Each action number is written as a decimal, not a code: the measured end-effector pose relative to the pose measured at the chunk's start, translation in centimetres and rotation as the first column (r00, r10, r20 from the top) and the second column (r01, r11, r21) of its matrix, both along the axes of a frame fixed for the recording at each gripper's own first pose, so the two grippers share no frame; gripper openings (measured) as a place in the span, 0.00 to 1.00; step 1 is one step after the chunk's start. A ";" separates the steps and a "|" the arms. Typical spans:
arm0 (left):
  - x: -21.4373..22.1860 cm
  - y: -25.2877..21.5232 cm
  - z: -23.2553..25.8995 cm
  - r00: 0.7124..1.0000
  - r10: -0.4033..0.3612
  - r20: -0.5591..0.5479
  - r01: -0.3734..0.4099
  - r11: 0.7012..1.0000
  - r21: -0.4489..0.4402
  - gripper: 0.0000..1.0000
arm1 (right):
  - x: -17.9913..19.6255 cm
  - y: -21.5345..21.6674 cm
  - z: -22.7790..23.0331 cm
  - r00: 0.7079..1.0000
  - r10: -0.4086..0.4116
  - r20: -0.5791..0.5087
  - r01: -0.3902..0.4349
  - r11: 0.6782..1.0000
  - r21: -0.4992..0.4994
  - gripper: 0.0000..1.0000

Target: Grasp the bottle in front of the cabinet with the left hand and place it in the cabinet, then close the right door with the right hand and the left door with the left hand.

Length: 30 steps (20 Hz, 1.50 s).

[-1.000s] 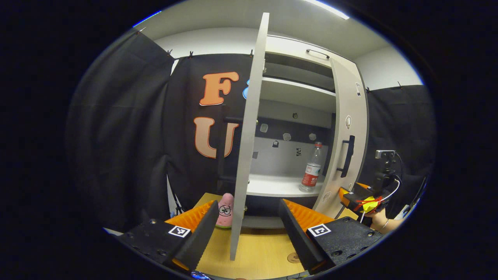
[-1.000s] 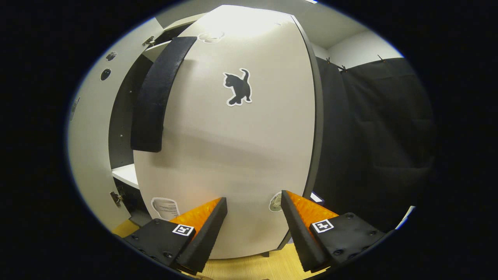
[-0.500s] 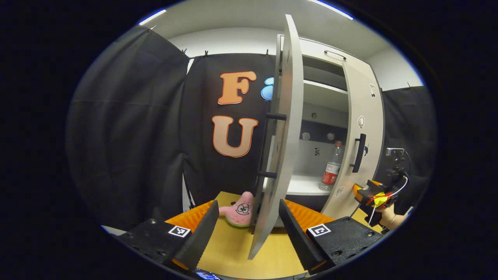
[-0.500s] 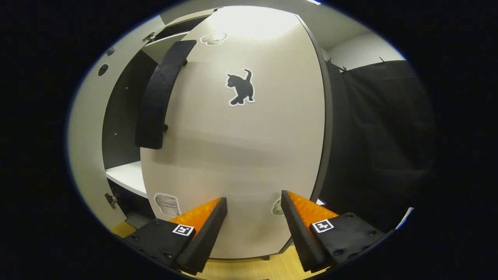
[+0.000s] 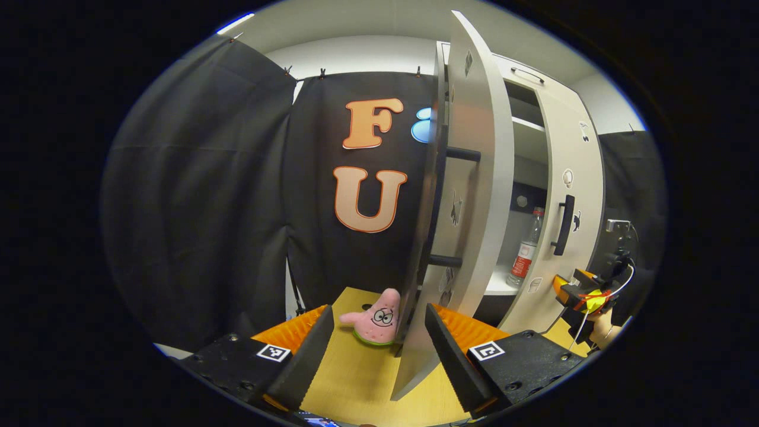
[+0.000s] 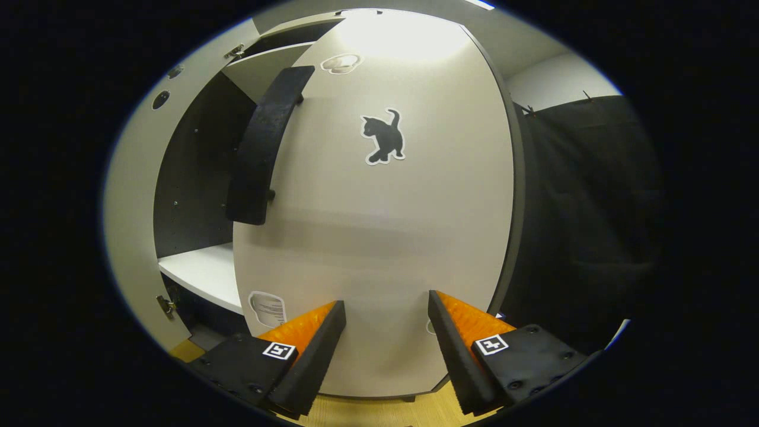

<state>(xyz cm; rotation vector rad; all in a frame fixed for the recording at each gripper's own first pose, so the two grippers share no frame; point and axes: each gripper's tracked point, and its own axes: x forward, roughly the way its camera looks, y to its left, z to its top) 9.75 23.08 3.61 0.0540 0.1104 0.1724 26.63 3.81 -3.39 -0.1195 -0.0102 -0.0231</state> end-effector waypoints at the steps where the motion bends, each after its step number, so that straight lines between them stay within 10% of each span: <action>1: -0.1 0.0 -0.2 1.000 -0.001 -0.002 0.001 1.000 0.007 0.94 | 0.0 0.0 0.0 1.000 -0.002 0.000 0.002 1.000 0.005 0.94; 19: 2.3 -3.1 -1.5 0.998 -0.033 -0.049 0.033 0.999 -0.013 0.93 | -8.0 -7.6 2.8 0.998 -0.061 -0.003 0.061 0.998 0.020 0.94; 30: 4.3 -9.8 -2.4 0.996 -0.080 -0.046 0.079 0.997 -0.008 0.93 | -11.7 -11.1 4.2 0.999 0.045 0.007 -0.045 0.999 0.026 0.94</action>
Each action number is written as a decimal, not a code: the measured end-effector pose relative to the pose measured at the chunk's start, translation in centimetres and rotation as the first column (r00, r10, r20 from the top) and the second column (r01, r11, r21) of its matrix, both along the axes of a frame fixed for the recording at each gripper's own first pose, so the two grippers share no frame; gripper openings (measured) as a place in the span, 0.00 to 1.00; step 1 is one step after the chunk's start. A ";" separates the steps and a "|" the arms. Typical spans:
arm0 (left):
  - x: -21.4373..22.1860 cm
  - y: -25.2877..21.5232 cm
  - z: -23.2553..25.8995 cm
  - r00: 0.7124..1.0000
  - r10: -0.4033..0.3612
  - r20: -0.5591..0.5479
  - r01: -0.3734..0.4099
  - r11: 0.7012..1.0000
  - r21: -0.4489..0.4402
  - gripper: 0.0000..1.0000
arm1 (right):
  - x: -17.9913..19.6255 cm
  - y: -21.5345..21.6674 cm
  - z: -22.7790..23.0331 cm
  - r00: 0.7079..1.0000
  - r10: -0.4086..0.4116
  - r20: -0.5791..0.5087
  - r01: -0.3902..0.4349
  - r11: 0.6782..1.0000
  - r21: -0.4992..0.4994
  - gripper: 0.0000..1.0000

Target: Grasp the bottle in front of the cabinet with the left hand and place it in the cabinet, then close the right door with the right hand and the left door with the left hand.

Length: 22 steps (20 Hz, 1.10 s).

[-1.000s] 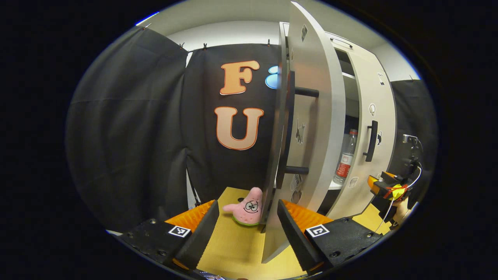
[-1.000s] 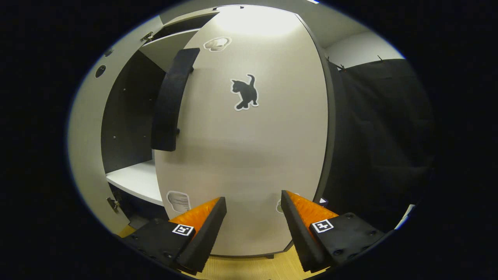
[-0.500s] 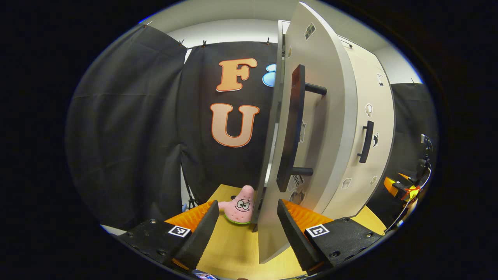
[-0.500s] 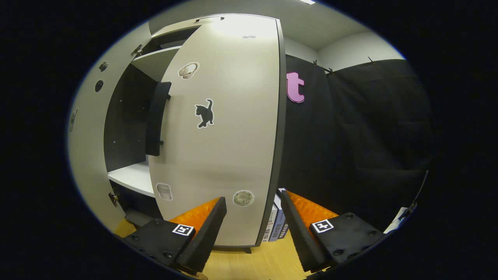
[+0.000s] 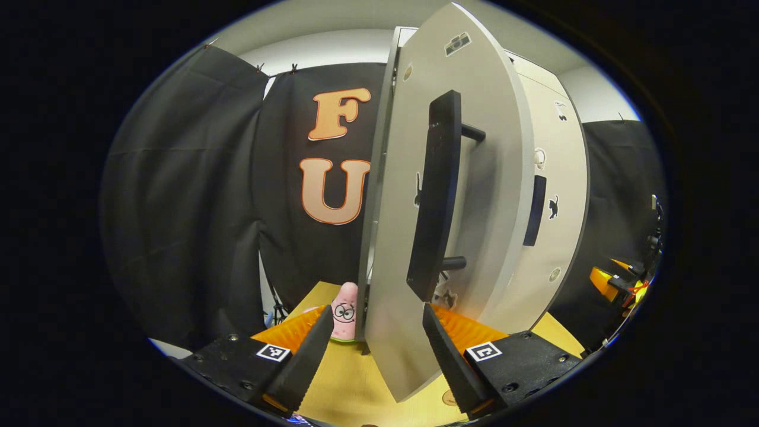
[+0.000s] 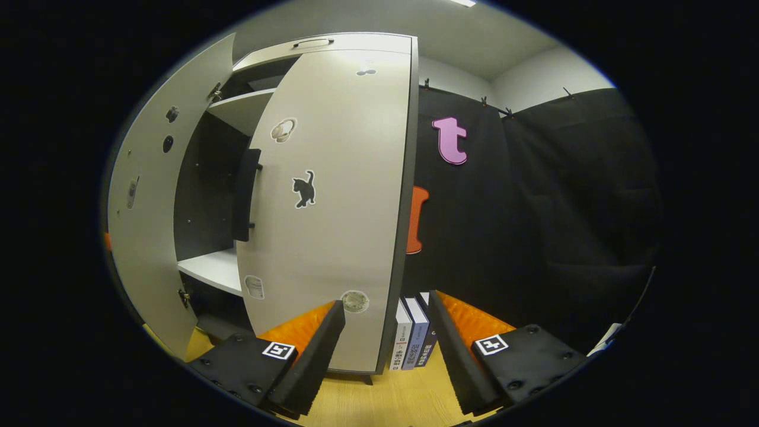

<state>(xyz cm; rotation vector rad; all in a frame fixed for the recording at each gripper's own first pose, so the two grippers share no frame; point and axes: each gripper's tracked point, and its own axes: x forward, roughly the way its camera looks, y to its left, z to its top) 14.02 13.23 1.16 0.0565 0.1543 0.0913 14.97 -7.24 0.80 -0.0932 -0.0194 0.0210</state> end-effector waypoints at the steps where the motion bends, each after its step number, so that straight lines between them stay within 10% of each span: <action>1: 0.1 -0.5 -0.2 1.000 -0.005 -0.002 0.005 1.000 -0.008 0.93 | -0.4 -0.4 0.0 1.000 0.011 -0.004 -0.011 1.000 0.004 0.94; 22: 8.9 -12.6 -3.9 0.997 -0.071 0.027 0.071 0.997 -0.019 0.93 | -5.1 -12.5 -0.7 1.000 -0.001 0.013 0.000 0.999 0.044 0.94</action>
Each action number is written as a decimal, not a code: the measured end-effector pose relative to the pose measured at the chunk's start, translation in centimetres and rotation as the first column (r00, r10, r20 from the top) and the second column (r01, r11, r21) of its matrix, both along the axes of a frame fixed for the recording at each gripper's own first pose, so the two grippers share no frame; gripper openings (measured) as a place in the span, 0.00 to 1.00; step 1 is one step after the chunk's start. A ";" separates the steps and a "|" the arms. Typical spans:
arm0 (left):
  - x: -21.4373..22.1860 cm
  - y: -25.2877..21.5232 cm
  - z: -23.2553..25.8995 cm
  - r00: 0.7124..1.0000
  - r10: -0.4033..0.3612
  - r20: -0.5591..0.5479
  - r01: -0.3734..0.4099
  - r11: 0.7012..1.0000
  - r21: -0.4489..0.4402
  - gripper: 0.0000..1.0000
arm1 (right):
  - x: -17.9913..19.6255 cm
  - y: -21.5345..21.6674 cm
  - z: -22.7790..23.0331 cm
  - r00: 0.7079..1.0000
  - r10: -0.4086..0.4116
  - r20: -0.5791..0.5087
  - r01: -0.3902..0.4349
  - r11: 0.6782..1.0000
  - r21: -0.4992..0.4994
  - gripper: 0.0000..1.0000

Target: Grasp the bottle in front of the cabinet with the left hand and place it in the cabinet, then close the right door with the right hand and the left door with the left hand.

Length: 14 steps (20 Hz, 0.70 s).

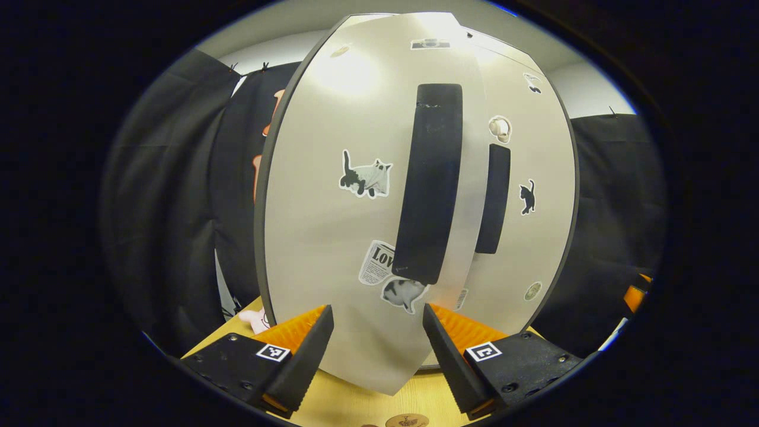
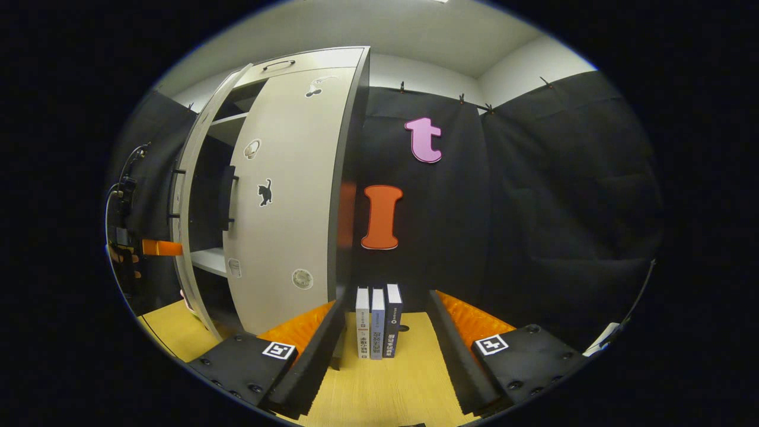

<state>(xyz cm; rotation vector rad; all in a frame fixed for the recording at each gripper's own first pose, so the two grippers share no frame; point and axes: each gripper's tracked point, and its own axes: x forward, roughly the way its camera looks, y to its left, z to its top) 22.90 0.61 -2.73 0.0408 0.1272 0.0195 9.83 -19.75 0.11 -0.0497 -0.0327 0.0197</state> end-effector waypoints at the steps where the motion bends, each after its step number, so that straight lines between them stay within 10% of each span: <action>1: 0.2 -0.1 -0.1 1.000 0.002 -0.006 -0.001 1.000 0.003 0.93 | -0.1 -0.4 -0.2 1.000 -0.008 -0.005 0.008 1.000 0.011 0.94; 14: 2.1 -0.2 -0.3 0.999 0.029 -0.023 -0.028 0.999 0.039 0.93 | -1.4 -3.9 -0.9 0.995 -0.097 -0.019 0.098 0.994 0.054 0.94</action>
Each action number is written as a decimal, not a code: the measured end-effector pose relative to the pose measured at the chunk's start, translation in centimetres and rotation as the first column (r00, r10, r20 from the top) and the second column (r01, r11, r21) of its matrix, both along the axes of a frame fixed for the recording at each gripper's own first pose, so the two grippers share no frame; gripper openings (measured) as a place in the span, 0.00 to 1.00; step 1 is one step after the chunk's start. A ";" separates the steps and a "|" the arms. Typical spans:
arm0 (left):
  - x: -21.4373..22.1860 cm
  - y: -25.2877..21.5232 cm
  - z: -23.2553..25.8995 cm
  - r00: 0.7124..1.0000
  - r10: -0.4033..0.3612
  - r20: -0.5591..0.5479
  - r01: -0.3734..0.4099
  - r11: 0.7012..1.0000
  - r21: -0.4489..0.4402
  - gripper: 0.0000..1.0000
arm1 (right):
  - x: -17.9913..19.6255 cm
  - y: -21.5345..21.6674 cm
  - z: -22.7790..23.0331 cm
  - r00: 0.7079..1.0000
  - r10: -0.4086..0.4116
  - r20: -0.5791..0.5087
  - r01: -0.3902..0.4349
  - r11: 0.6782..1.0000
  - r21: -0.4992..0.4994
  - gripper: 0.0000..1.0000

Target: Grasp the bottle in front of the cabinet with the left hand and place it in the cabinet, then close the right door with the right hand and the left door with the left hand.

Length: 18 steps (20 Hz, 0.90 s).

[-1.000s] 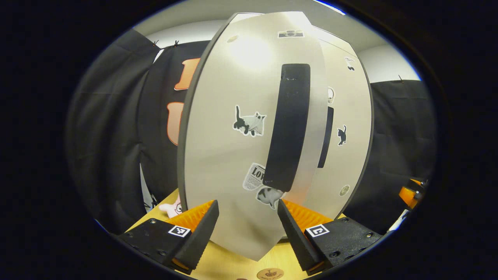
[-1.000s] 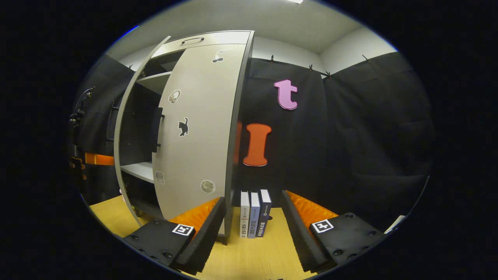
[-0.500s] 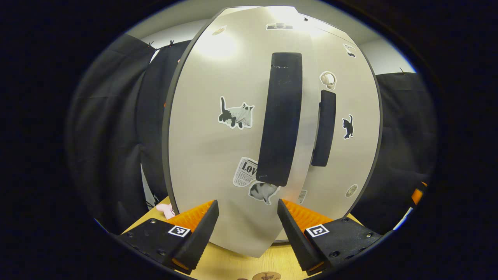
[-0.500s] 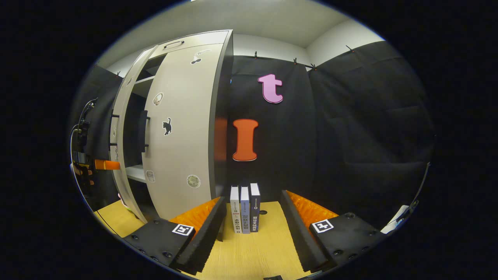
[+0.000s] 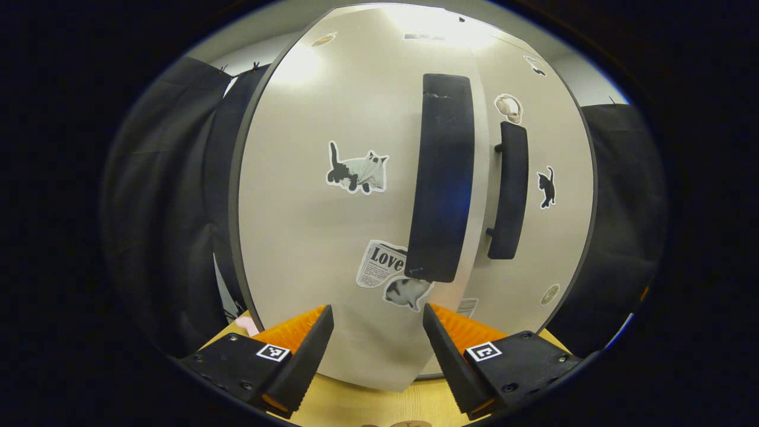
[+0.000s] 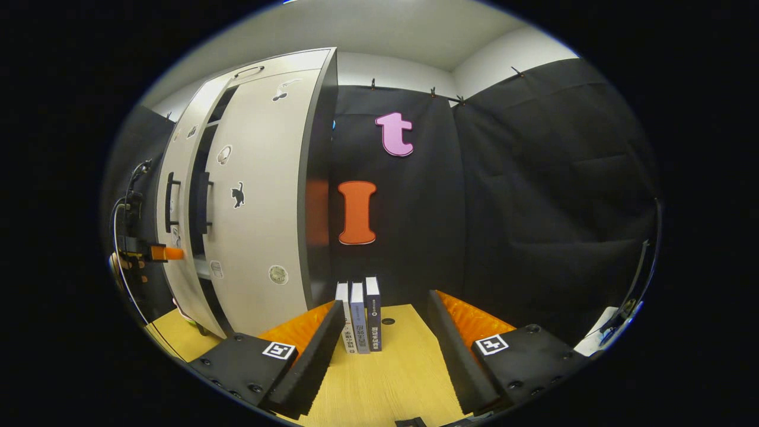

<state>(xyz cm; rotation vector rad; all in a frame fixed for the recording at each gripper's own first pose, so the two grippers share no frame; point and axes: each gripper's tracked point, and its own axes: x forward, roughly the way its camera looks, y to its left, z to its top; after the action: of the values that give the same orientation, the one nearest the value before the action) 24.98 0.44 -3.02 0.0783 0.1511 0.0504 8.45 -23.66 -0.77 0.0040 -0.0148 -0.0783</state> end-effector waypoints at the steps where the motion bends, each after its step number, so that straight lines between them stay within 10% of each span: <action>1: 0.0 0.0 0.0 1.000 0.002 -0.002 -0.002 1.000 -0.001 0.93 | -0.2 -0.2 0.0 1.000 -0.005 0.000 0.005 1.000 0.000 0.94; 18: 0.2 -0.1 -0.1 1.000 -0.003 -0.028 0.003 1.000 0.013 0.93 | -0.3 -2.1 -0.4 0.997 -0.072 -0.027 0.072 0.997 -0.002 0.94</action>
<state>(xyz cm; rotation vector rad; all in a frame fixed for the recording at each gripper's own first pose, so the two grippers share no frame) 25.22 0.35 -3.12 0.0924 0.1781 0.0471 8.16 -25.78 -1.14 0.0019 0.0117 -0.1503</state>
